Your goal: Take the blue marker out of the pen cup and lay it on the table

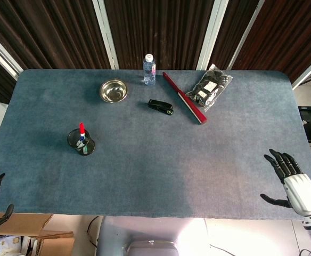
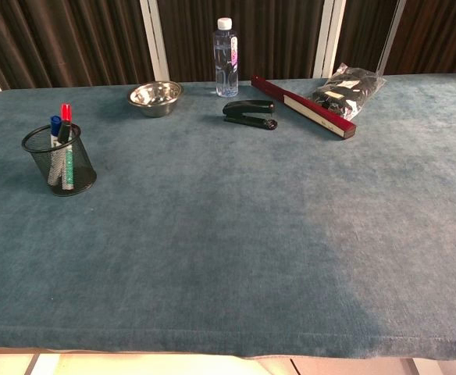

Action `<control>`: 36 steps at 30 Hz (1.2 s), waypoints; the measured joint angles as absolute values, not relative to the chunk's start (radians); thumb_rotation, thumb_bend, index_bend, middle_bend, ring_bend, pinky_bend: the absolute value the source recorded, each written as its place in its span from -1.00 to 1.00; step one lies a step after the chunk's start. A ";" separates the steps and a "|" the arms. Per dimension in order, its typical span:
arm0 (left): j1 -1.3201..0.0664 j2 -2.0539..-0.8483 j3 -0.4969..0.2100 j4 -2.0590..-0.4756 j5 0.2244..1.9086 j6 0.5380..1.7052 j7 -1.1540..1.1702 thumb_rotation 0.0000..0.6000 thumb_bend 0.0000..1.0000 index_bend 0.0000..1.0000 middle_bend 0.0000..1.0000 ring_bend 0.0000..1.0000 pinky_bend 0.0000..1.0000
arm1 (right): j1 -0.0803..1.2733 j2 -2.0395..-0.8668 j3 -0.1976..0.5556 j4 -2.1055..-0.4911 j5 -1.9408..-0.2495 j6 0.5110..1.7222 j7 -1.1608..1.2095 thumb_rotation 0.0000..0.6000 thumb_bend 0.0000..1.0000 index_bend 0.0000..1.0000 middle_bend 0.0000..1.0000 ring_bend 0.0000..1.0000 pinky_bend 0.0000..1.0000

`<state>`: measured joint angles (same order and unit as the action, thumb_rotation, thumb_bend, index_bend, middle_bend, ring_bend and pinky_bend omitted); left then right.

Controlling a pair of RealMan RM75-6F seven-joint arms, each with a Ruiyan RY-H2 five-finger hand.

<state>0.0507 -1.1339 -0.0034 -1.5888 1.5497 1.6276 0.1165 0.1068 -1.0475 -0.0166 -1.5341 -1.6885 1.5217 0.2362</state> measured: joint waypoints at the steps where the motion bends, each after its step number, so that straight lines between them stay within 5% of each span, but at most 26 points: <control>1: 0.050 -1.133 -0.004 -1.590 1.551 1.627 0.118 1.00 -0.39 -1.00 -1.00 -1.00 -1.00 | 0.106 -1.048 -0.017 -1.533 -1.688 1.523 0.238 1.00 -0.69 -1.00 -1.00 -1.00 -1.00; 16: -0.056 -1.110 -0.052 -1.661 1.607 1.562 0.173 1.00 -0.36 -0.83 -0.91 -0.97 -1.00 | 0.089 -1.039 -0.009 -1.522 -1.679 1.563 0.256 1.00 -0.69 -1.00 -1.00 -1.00 -1.00; 25: -0.269 -1.146 -0.174 -1.683 1.582 1.380 0.108 1.00 -0.21 -0.35 -0.36 -0.51 -0.96 | 0.083 -1.034 -0.008 -1.524 -1.673 1.565 0.252 1.00 -0.69 -1.00 -1.00 -1.00 -1.00; 36: -0.521 -1.326 -0.261 -1.454 1.426 1.098 0.122 1.00 -0.20 -0.38 -0.41 -0.51 -0.95 | 0.073 -1.045 -0.008 -1.495 -1.636 1.547 0.269 1.00 -0.69 -1.00 -1.00 -1.00 -1.00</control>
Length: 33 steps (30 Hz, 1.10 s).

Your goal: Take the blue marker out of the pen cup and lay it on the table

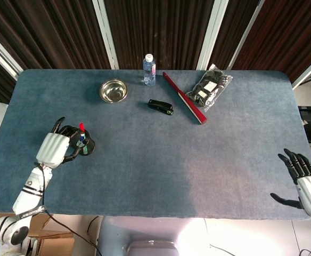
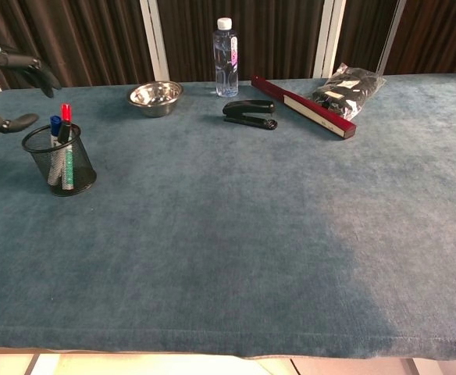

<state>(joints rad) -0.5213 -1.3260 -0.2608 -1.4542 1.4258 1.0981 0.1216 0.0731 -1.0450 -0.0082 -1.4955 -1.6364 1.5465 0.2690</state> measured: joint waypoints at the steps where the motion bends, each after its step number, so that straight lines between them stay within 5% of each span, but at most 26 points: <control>1: -0.534 -1.339 -0.261 -1.434 1.414 1.084 0.130 1.00 -0.20 -0.39 -0.43 -0.53 -0.95 | 0.073 -1.045 -0.008 -1.494 -1.634 1.544 0.270 1.00 -0.69 -1.00 -1.00 -1.00 -1.00; 33: -0.619 -1.438 -0.222 -1.278 1.303 1.066 0.197 1.00 -0.19 -0.02 -0.01 -0.22 -0.83 | 0.092 -1.052 -0.003 -1.504 -1.623 1.497 0.250 1.00 -0.69 -1.00 -1.00 -1.00 -1.00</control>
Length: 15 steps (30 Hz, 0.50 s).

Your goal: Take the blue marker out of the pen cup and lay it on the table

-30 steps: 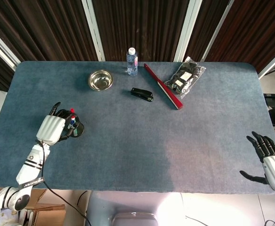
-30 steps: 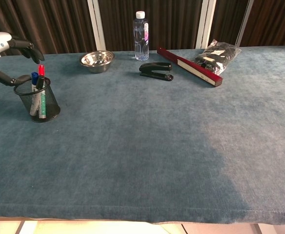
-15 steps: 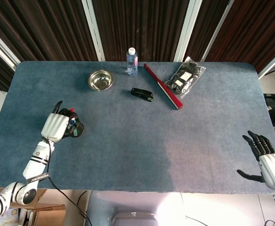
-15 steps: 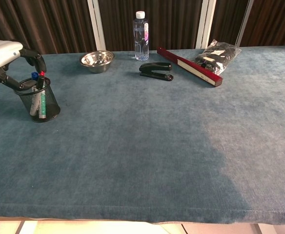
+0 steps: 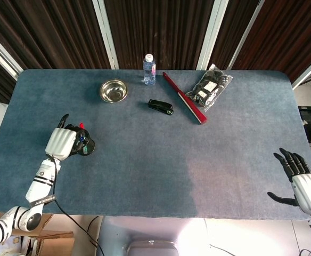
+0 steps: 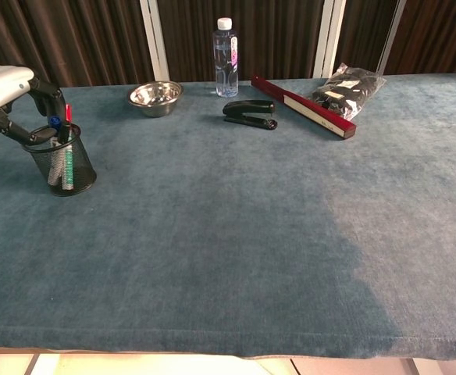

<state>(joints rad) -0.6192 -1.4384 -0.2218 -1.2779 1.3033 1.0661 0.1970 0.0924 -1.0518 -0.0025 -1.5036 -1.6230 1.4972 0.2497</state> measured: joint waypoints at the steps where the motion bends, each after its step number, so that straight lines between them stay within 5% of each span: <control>1: -0.621 -1.440 -0.221 -1.276 1.303 1.066 0.197 1.00 -0.18 -0.01 0.00 -0.21 -0.83 | 0.092 -1.052 -0.003 -1.503 -1.623 1.496 0.250 1.00 -0.69 -1.00 -1.00 -1.00 -1.00; 15: -0.628 -1.432 -0.216 -1.282 1.297 1.079 0.182 1.00 0.03 0.24 0.35 0.07 -0.75 | 0.091 -1.055 -0.003 -1.494 -1.620 1.497 0.259 1.00 -0.69 -1.00 -1.00 -1.00 -1.00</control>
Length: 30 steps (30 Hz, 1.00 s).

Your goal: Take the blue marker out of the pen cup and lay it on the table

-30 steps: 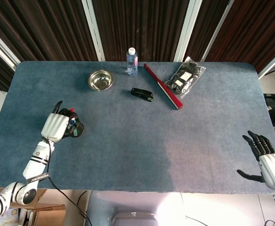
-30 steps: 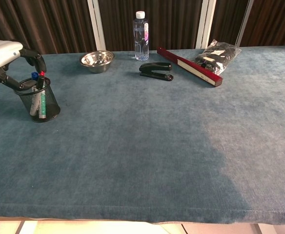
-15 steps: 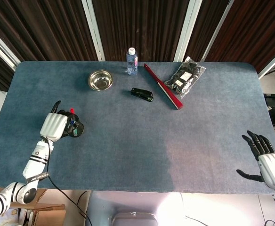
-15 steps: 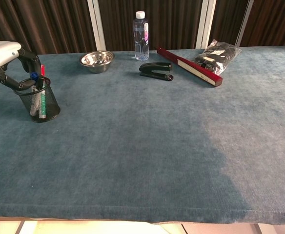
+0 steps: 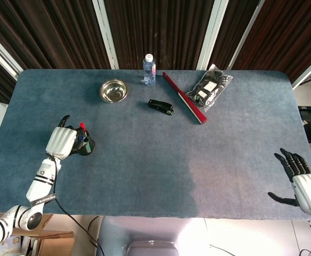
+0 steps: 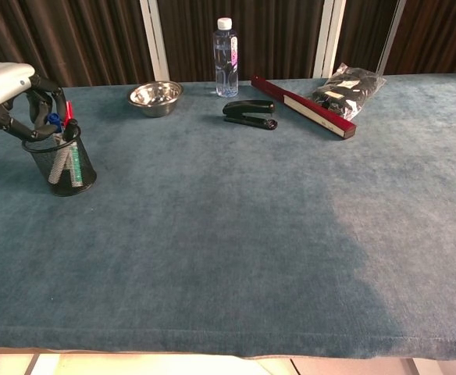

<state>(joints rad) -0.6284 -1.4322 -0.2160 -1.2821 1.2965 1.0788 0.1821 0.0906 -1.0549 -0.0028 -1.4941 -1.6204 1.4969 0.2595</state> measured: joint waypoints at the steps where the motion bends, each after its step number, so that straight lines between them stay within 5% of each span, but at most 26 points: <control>1: -0.627 -1.428 -0.215 -1.287 1.297 1.082 0.181 1.00 0.04 0.25 0.35 0.08 -0.75 | 0.090 -1.055 -0.003 -1.494 -1.620 1.497 0.260 1.00 -0.69 -1.00 -1.00 -1.00 -1.00; 21: -0.450 -1.182 -0.194 -1.647 1.416 1.373 0.069 1.00 0.05 0.29 0.45 0.13 -0.71 | 0.096 -1.058 -0.002 -1.491 -1.636 1.502 0.267 1.00 -0.69 -1.00 -1.00 -1.00 -1.00; 30: -0.487 -1.213 -0.196 -1.704 1.511 1.376 0.160 1.00 0.03 0.28 0.45 0.12 -0.70 | 0.103 -1.056 -0.002 -1.504 -1.645 1.501 0.256 1.00 -0.69 -1.00 -1.00 -1.00 -1.00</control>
<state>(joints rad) -0.4867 -1.2128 -0.1964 -1.7044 1.5114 1.3764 0.1595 0.1035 -1.0557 -0.0017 -1.5042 -1.6453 1.5011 0.2559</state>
